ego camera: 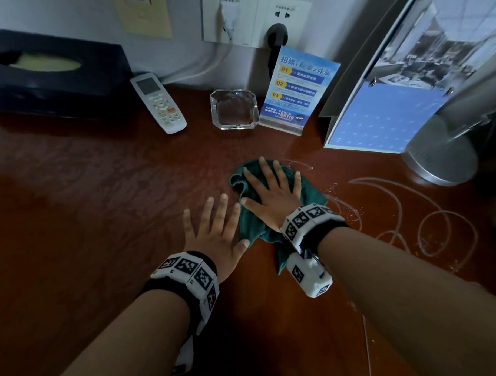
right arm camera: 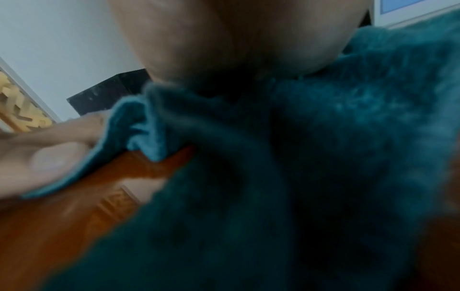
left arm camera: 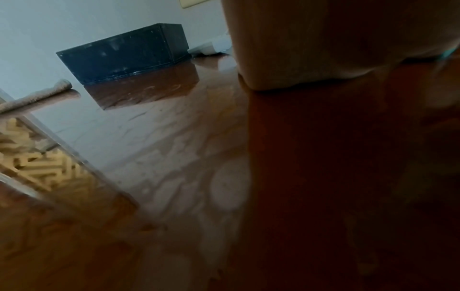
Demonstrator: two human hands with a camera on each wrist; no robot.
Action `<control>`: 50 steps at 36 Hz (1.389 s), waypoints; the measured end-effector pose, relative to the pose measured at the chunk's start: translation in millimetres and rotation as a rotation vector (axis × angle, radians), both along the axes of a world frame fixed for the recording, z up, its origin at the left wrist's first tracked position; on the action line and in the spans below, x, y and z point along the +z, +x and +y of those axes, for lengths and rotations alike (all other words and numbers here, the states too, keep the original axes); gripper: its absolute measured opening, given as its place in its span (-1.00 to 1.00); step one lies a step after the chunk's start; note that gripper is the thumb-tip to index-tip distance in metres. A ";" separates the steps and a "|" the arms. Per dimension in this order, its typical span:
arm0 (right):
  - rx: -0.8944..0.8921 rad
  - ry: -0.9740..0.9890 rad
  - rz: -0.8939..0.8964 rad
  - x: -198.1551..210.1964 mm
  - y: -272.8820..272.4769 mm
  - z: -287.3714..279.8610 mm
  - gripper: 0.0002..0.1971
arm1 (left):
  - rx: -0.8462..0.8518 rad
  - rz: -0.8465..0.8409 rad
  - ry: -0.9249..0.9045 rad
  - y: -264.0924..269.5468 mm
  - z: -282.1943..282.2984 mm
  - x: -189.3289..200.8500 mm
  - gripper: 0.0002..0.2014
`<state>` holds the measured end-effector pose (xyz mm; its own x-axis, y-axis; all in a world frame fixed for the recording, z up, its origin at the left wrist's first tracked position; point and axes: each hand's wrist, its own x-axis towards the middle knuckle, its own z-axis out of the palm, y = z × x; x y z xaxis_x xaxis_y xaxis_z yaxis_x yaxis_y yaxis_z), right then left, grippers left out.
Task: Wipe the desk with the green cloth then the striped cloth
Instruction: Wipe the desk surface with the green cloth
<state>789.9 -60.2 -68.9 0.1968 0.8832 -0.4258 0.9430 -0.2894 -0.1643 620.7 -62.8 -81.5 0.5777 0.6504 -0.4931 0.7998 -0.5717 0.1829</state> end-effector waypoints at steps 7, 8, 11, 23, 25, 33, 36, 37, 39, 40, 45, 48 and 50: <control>-0.110 0.004 -0.021 -1.7 5.4 29.5 -0.35 | 0.003 -0.059 0.139 -0.9 0.5 -15.2 -0.20; -0.135 0.013 -0.016 -1.2 5.9 33.3 -0.34 | -0.001 -0.074 0.168 -1.7 1.2 -14.8 -0.18; -0.215 0.044 -0.009 -2.1 6.4 41.4 -0.32 | 0.018 -0.158 0.155 -5.5 0.5 -18.7 -0.30; -0.528 0.046 -0.068 -4.1 24.8 41.4 -0.13 | -0.025 -0.132 0.227 -6.3 0.3 -19.8 -0.30; -0.572 0.024 -0.076 -2.7 32.4 35.3 -0.09 | -0.004 -0.118 0.211 -4.6 0.4 -14.6 -0.23; -0.302 0.047 -0.157 28.4 61.1 6.7 -0.24 | -0.014 0.017 0.082 -1.9 0.0 -1.3 -0.26; 0.003 0.106 -0.183 29.3 67.9 -1.5 -0.31 | -0.022 0.049 0.054 -0.9 0.6 3.5 -0.32; 0.091 0.067 -0.183 26.9 70.0 -2.8 -0.30 | -0.024 0.055 0.050 -0.8 0.3 4.1 -0.34; 0.196 -0.021 -0.175 21.3 73.8 -3.3 -0.28 | -0.017 0.060 0.036 -0.8 0.2 4.9 -0.34; 0.222 -0.047 -0.164 18.5 75.4 -3.3 -0.26 | -0.016 0.058 0.035 -0.8 0.4 5.5 -0.33; 0.261 -0.026 -0.111 7.3 79.6 -2.9 -0.20 | -0.013 0.052 0.004 -1.1 1.2 7.0 -0.23; 0.229 0.020 -0.090 1.5 79.2 -1.8 -0.22 | -0.003 0.046 -0.007 -1.2 1.7 6.8 -0.22; 0.191 0.050 -0.074 -2.5 78.5 -0.9 -0.23 | -0.008 0.060 -0.002 -1.0 1.7 6.6 -0.25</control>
<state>868.4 -61.1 -71.5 0.0524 0.9269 -0.3715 0.9900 -0.0971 -0.1025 619.7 -61.1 -74.9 0.5519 0.6454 -0.5281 0.8050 -0.5776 0.1355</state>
